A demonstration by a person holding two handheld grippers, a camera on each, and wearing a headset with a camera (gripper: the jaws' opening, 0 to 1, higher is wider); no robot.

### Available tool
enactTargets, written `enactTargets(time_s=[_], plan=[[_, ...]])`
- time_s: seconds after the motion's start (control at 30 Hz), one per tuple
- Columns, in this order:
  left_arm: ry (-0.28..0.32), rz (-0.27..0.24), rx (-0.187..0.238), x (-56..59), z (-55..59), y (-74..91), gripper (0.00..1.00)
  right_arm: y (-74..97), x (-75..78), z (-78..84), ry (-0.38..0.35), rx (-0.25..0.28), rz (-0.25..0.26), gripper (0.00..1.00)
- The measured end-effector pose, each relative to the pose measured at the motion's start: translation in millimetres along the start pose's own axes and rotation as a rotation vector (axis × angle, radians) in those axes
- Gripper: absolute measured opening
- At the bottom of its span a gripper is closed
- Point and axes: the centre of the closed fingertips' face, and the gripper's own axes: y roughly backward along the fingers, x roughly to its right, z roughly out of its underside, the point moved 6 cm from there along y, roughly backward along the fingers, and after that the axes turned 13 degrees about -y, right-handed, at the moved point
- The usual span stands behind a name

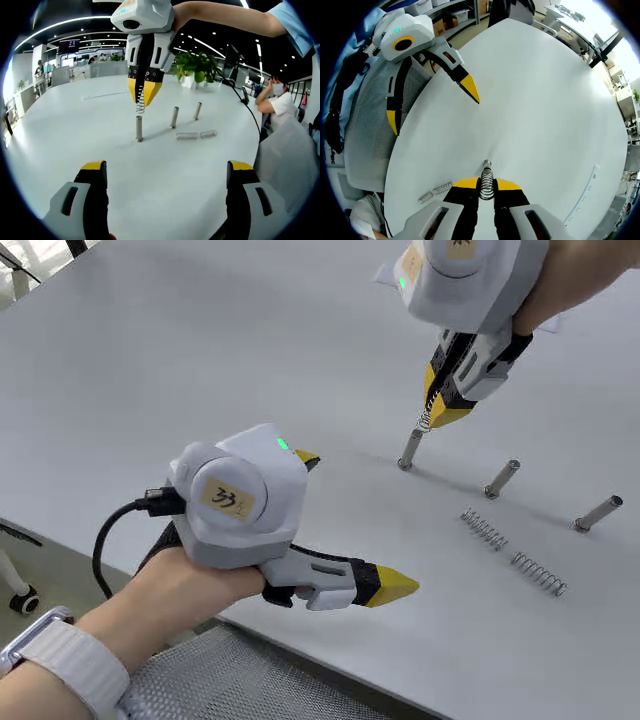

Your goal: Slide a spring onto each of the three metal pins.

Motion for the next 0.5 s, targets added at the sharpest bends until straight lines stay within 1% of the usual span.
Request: enactTargets(time_s=[0.17,0.23,0.5], plan=[[0.0,0.008,-0.006,1.5,1.5,-0.5,0.99,-2.1,-2.1,-0.8,0.005,-0.007,-0.003,0.07],[0.001,0.012,-0.008,1.9,2.2,-0.9,0.99,-2.3,-5.6,-2.8,0.011,-0.008,-0.001,0.07],[0.004,0.024,-0.018,3.5,4.8,-1.6,0.98,-5.5,-3.7,-4.9,0.013,-0.011,-0.004,0.07]])
